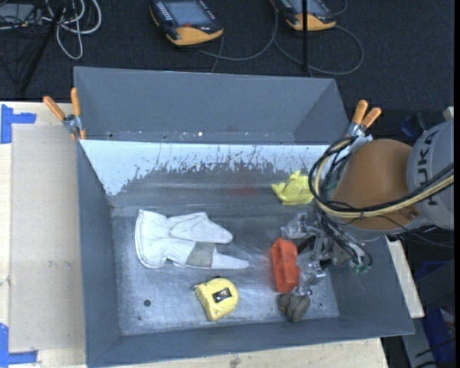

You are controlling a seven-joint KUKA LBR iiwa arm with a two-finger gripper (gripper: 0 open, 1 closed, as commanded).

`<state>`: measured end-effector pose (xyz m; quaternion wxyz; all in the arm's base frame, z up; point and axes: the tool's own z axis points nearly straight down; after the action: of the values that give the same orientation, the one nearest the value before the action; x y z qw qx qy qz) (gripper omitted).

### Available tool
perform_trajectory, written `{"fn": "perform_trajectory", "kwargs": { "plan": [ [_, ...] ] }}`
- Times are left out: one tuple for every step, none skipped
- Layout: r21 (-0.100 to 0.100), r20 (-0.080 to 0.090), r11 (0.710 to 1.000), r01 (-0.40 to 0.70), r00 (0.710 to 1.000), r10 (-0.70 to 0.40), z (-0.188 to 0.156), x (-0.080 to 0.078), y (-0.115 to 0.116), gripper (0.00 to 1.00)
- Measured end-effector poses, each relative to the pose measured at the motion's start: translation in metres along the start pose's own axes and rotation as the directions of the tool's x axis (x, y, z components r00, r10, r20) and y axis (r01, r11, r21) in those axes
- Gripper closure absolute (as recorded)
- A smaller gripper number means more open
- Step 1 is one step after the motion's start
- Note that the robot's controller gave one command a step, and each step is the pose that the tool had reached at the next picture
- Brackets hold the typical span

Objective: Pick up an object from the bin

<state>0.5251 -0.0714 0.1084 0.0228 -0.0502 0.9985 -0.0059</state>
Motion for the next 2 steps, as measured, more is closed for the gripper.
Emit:
{"fn": "perform_trajectory", "kwargs": {
  "plan": [
    [-0.001, -0.009, 1.0, 0.021, 1.0, -0.021, -0.0002, 0.0016, 0.0028, 0.0],
    [-0.007, -0.01, 0.958, -0.286, 0.958, 0.286, 0.002, -0.0057, 0.01, 0.0]
  ]
}}
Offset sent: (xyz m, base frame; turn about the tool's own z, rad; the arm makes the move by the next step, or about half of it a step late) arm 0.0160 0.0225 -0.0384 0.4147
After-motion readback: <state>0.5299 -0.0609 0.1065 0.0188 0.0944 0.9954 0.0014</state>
